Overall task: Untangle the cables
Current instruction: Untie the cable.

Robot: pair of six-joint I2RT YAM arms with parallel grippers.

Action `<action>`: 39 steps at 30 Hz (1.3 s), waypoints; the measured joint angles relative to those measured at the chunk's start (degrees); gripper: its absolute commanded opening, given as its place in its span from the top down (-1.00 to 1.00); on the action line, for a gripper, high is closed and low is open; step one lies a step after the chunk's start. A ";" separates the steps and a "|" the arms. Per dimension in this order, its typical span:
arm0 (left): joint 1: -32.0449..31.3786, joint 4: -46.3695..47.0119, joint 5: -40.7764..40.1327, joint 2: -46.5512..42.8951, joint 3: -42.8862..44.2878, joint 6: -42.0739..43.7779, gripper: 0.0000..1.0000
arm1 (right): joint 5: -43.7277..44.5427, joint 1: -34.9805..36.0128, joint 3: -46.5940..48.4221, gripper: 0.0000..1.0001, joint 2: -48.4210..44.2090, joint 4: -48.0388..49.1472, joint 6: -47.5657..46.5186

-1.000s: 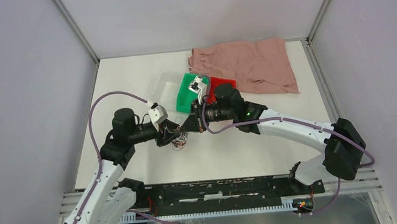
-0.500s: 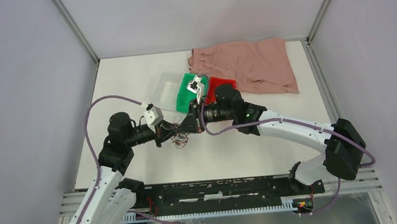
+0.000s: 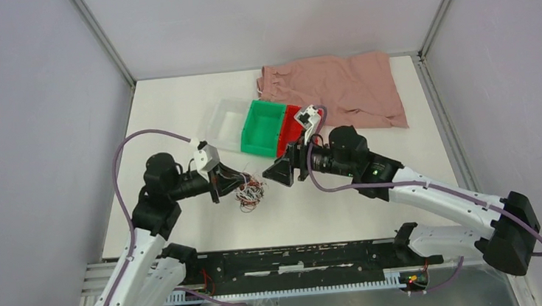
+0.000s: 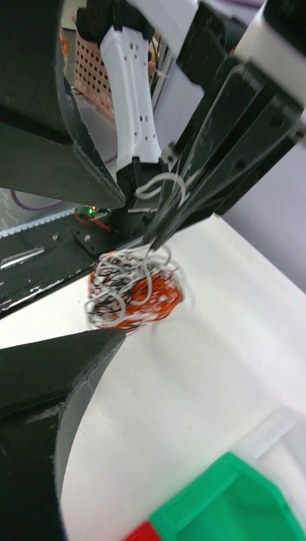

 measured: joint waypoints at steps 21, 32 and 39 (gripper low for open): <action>0.00 1.88 3.41 2.67 6.40 -7.65 0.94 | 2.69 3.04 0.02 -0.52 15.34 13.86 -1.99; -0.11 1.95 3.54 3.52 9.68 -9.49 0.94 | 6.69 6.86 1.31 -0.49 23.78 19.30 -0.68; -0.11 1.92 4.44 4.28 13.66 -10.25 0.94 | 11.56 7.45 0.87 -0.39 26.18 21.94 -0.22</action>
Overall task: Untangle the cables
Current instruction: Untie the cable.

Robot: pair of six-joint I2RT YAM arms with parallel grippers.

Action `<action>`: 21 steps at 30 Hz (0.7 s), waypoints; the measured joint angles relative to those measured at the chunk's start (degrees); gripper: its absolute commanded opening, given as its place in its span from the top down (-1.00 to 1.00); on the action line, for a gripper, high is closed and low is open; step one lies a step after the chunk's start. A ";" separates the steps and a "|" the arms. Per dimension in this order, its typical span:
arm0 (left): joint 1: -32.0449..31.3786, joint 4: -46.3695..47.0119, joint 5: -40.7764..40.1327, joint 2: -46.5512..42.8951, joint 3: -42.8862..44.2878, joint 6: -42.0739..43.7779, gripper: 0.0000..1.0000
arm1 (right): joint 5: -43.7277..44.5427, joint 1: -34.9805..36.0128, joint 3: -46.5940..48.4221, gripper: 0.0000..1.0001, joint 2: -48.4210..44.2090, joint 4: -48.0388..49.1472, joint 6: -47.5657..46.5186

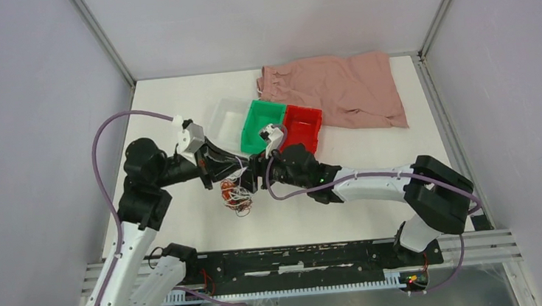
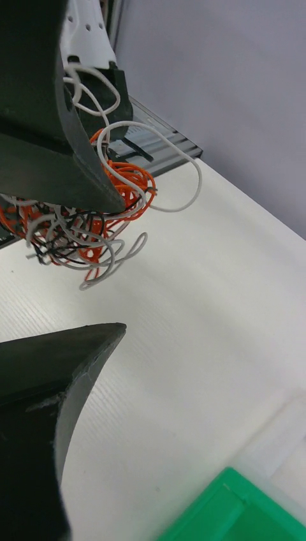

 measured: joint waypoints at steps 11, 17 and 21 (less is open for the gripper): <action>0.00 -0.39 0.07 2.82 12.37 0.02 0.94 | 11.04 0.07 -9.46 -0.30 1.22 5.33 2.45; 0.00 -0.52 -0.09 3.56 17.88 0.09 0.94 | 16.39 0.07 -11.69 -0.29 1.18 4.39 3.54; 0.00 0.07 -1.53 4.79 23.02 0.33 0.94 | 19.69 0.07 -12.20 -0.29 1.11 1.66 3.67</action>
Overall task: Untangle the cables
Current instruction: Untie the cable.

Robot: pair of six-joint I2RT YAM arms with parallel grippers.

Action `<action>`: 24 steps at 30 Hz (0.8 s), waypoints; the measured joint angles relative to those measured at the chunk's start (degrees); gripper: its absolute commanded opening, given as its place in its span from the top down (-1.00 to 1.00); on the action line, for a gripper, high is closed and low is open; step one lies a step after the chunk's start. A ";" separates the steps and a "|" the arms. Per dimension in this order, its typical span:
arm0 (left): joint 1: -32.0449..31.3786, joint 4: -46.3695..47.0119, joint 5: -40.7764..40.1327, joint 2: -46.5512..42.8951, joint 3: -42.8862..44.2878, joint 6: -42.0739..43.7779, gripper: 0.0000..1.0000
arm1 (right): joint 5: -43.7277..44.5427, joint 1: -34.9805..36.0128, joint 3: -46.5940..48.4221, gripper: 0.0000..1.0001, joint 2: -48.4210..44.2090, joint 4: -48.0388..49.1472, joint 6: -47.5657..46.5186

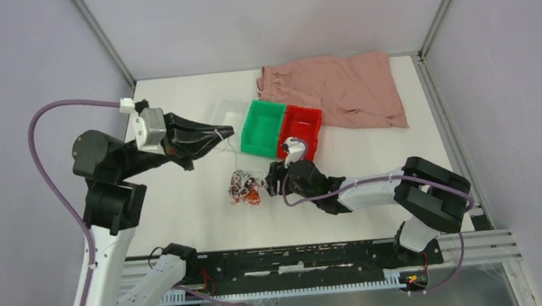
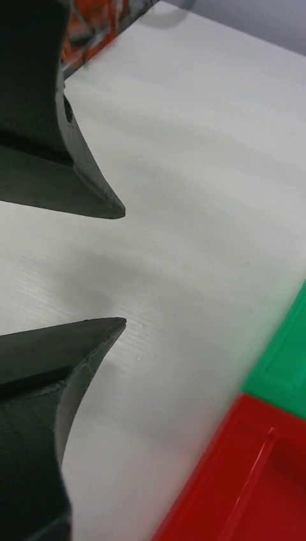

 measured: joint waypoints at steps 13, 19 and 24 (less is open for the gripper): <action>-0.02 2.58 -5.81 1.84 11.72 3.34 0.94 | 4.79 0.00 -3.85 -0.42 -6.97 -6.16 -0.98; -0.22 0.74 -5.62 -2.10 -0.48 3.34 0.94 | -4.70 0.00 -2.14 -0.47 -23.26 -7.76 -9.25; -0.22 -0.90 -5.53 -2.84 -5.44 3.32 0.94 | -18.56 0.00 1.62 -0.48 -29.90 -8.31 -15.93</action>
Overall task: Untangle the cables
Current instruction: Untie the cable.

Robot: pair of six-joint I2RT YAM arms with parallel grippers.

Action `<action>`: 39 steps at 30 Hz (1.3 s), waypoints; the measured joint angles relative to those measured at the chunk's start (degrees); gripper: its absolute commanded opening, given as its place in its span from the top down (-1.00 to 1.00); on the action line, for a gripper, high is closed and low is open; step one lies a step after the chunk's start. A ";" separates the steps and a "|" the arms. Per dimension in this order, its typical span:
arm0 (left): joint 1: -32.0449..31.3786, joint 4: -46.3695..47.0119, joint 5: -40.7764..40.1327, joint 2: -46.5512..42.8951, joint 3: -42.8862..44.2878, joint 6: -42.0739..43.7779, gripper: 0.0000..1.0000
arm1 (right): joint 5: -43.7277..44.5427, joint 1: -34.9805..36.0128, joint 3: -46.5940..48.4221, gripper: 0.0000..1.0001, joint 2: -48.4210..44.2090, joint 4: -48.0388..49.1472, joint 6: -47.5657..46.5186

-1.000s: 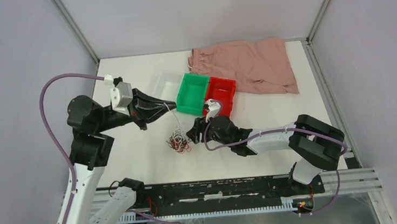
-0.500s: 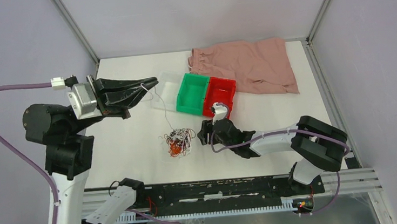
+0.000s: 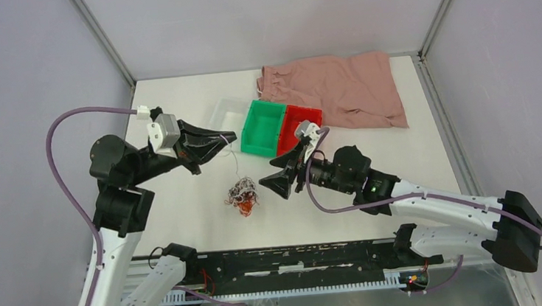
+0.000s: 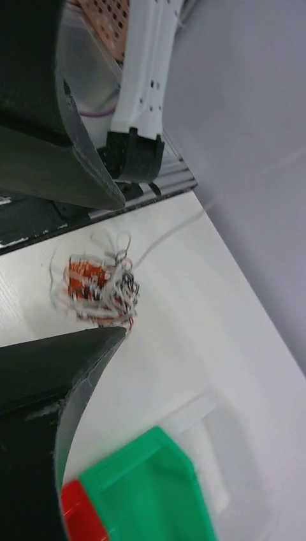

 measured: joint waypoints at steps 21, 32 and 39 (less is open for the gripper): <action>0.00 0.04 2.93 0.48 1.55 -0.09 0.94 | -12.20 0.26 18.80 -0.06 25.03 5.64 -4.96; 0.00 1.55 3.15 4.35 10.34 -0.55 0.94 | -10.45 0.37 11.34 -0.16 33.40 16.83 2.47; 0.00 3.08 3.48 8.09 19.74 -0.72 0.94 | -10.01 0.37 10.36 -0.23 39.65 21.51 5.60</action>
